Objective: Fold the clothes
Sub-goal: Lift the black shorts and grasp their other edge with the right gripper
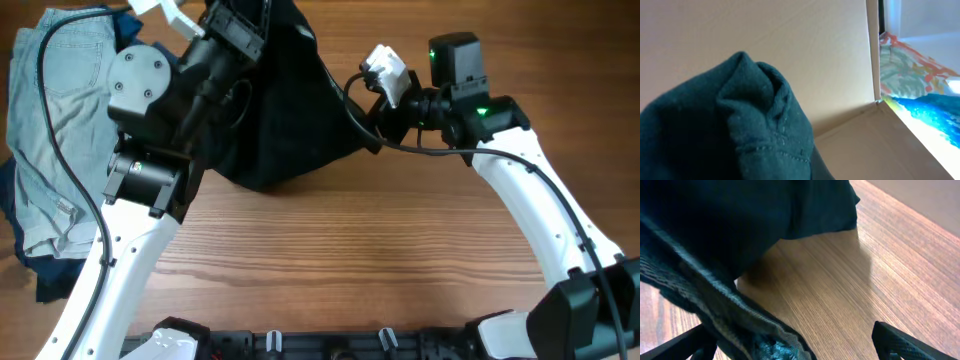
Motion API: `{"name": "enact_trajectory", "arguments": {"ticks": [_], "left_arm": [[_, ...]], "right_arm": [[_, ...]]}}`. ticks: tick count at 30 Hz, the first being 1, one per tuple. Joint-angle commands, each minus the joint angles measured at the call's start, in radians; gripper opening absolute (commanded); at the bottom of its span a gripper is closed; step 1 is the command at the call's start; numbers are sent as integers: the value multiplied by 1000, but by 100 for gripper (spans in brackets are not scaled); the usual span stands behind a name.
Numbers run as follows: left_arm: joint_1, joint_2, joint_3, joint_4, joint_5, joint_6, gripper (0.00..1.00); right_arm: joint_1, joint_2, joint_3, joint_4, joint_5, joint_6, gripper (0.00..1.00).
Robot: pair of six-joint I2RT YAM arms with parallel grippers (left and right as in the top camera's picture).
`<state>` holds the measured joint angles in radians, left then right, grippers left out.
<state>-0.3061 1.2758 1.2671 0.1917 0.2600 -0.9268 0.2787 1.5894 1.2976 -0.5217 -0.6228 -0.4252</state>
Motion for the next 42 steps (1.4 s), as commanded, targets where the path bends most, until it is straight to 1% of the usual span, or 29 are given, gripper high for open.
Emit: {"name": "enact_trajectory", "arguments": {"ticks": [1, 3, 5, 7, 8, 9, 10, 11, 12, 15, 18, 20, 23, 26, 29, 30, 31, 32, 36, 37, 39, 40, 42], "left_arm": [[-5, -33, 24, 9, 42, -2, 4], [2, -33, 24, 10, 42, -2, 4], [19, -33, 24, 9, 43, -2, 4], [25, -34, 24, 10, 43, -2, 4], [25, -35, 24, 10, 43, -2, 4], [27, -37, 24, 9, 42, -1, 4], [38, -39, 24, 9, 42, -1, 4], [54, -40, 24, 6, 43, -2, 4], [71, -40, 24, 5, 43, -2, 4], [129, -40, 24, -29, 42, -2, 4], [186, -40, 24, -103, 42, -2, 4], [207, -40, 24, -114, 43, -2, 4], [193, -40, 24, -90, 45, -2, 4], [121, -46, 25, -6, 76, -1, 4], [63, -95, 25, -24, 80, 7, 4], [55, -118, 25, -34, 85, 28, 4], [44, -168, 25, -65, 87, 105, 4], [37, -214, 25, -107, 75, 153, 4], [15, -404, 25, -325, -28, 302, 4], [15, -448, 25, -379, -43, 322, 4], [15, -508, 25, -478, -66, 325, 4], [15, -516, 25, -525, -67, 325, 4], [15, -502, 24, -604, -72, 325, 4]], "right_arm": [[1, 46, -4, 11, 11, -20, 100], [1, 55, -4, -8, -44, -21, 100], [1, 55, -4, -36, -121, -20, 93], [3, 56, -4, -58, -172, -21, 75], [3, 56, -4, -64, -185, -20, 68], [3, 56, -4, -67, -200, -20, 54], [3, 56, -4, -71, -202, -19, 31], [3, 56, -4, -74, -202, -16, 6], [2, 56, -4, -69, -197, 21, 4], [2, 52, -2, -14, -123, 191, 4], [2, 12, 15, -10, -66, 280, 4], [2, -64, 38, -22, 2, 346, 4], [2, -169, 70, -66, 77, 385, 4], [2, -288, 123, -129, 134, 403, 4], [2, -377, 211, -227, 211, 402, 4], [2, -399, 242, -258, 233, 402, 4], [2, -423, 276, -296, 254, 402, 4], [2, -443, 319, -349, 274, 403, 4], [2, -464, 460, -531, 306, 435, 4], [2, -464, 504, -592, 320, 452, 4], [2, -464, 565, -691, 348, 482, 4], [2, -463, 592, -740, 372, 510, 4], [2, -463, 600, -774, 395, 535, 4]]}}
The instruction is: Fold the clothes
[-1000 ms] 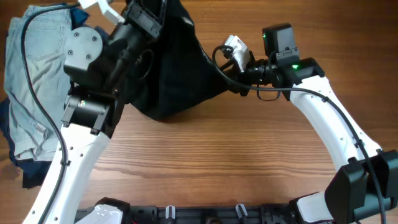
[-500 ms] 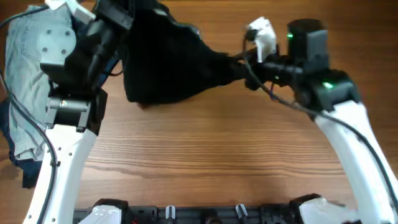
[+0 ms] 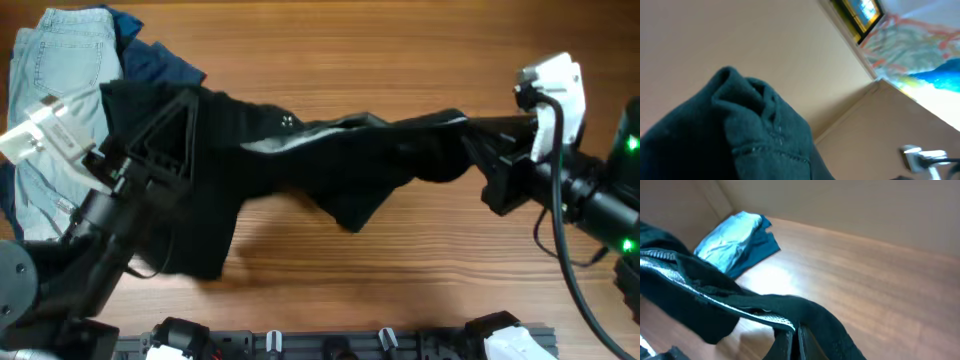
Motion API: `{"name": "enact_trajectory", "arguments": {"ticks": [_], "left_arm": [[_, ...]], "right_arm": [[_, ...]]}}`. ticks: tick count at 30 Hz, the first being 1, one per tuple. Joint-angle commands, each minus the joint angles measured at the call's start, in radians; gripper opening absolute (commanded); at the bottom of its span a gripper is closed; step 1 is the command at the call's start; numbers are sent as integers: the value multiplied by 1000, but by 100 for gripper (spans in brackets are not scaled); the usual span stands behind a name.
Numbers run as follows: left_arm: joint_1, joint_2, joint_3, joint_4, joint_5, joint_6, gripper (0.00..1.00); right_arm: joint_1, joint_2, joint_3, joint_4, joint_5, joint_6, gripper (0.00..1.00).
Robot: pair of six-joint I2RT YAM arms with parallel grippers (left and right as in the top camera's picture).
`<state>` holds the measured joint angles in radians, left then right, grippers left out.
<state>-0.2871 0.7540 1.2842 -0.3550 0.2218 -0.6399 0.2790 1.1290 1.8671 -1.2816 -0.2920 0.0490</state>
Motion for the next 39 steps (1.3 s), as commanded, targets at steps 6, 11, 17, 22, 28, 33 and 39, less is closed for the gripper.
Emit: {"name": "enact_trajectory", "arguments": {"ticks": [6, 11, 17, 22, 28, 33, 39], "left_arm": [[-4, 236, 7, -81, -103, 39, 4], [-4, 488, 7, 3, -304, 38, 4], [-4, 612, 8, 180, -354, 88, 4], [-37, 403, 19, 158, -354, 140, 4], [-196, 101, 19, 107, -354, 140, 4], [-254, 27, 19, 21, -356, 140, 4], [-254, 40, 19, -188, -600, 140, 4]], "right_arm": [[1, 168, 31, -19, 161, 66, 4], [1, 449, 31, 130, 208, 55, 4], [-25, 560, 41, 232, 214, 55, 4], [-37, 315, 113, 56, 207, 5, 4], [-36, 27, 117, -110, 206, 40, 4], [-36, -77, 191, -259, 239, 92, 4], [-36, -24, 239, -326, 360, 169, 4]]}}
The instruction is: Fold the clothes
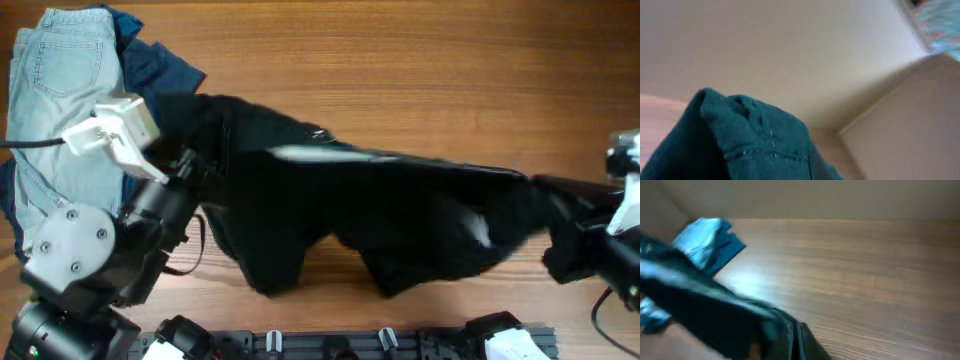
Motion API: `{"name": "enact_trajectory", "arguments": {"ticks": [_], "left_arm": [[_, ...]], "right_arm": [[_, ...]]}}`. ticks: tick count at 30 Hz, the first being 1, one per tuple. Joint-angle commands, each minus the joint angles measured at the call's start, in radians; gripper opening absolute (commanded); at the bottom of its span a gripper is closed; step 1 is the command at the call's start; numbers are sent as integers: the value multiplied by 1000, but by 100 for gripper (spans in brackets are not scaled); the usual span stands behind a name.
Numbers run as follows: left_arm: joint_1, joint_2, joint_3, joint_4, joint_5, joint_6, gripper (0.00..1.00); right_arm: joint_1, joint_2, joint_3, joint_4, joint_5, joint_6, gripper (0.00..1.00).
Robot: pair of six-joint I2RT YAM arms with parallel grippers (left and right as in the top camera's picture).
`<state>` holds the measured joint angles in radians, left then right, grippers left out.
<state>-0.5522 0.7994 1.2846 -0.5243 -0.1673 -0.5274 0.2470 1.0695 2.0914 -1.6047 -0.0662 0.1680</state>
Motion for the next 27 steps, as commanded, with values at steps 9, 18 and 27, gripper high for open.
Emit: {"name": "enact_trajectory", "arguments": {"ticks": [9, 18, 27], "left_arm": [[11, 248, 18, -11, -380, 72, 4], [19, 214, 18, 120, -487, 162, 4], [57, 213, 18, 152, -500, 162, 4]], "right_arm": [[-4, 444, 15, 110, -32, -17, 4], [-39, 692, -135, 305, -564, -106, 25], [-30, 751, -591, 718, -756, 18, 89]]}}
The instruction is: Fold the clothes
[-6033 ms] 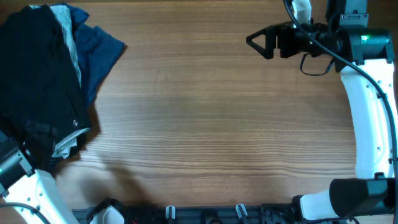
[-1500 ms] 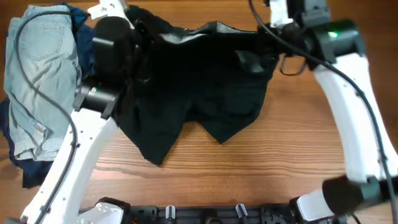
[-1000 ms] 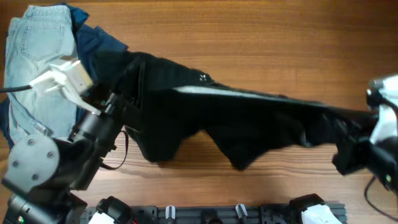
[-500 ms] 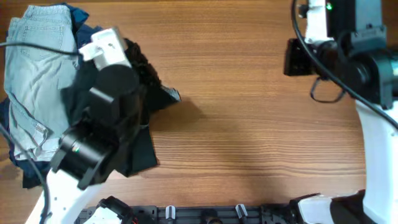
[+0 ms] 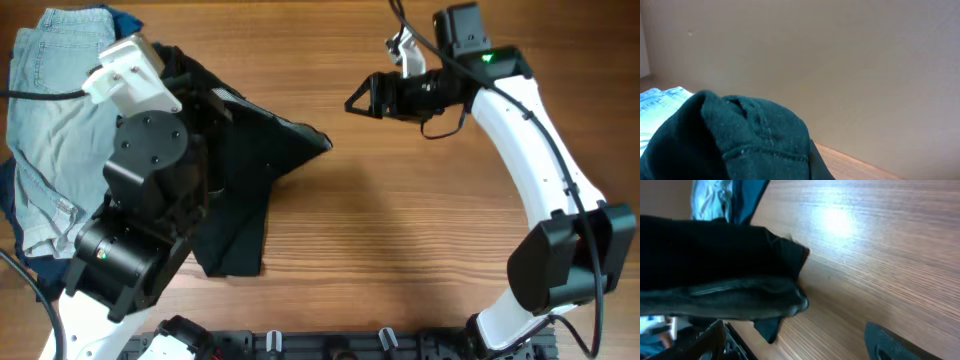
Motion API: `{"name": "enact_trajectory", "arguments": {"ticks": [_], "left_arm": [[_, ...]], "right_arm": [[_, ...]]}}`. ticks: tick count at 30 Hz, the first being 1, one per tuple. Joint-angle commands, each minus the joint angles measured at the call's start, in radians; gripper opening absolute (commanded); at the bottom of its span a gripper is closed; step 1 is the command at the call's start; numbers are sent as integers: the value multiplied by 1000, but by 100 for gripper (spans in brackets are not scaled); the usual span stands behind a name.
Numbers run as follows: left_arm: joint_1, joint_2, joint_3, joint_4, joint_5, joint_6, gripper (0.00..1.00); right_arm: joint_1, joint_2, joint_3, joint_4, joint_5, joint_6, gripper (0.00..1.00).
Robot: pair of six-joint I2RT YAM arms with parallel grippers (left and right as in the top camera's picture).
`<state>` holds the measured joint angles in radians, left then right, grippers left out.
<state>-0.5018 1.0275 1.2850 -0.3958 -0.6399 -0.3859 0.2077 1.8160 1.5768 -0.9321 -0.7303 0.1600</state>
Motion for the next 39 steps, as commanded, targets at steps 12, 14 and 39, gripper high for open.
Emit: {"name": "enact_trajectory", "arguments": {"ticks": [12, 14, 39], "left_arm": [[7, -15, 18, 23, -27, 19, 4], [6, -15, 18, 23, -26, 19, 4], [-173, -15, 18, 202, 98, 63, 4]], "right_arm": [[90, 41, -170, 232, -70, 63, 86], [123, 66, -170, 266, -70, 67, 86], [-82, -572, -87, -92, 301, -32, 4]]}}
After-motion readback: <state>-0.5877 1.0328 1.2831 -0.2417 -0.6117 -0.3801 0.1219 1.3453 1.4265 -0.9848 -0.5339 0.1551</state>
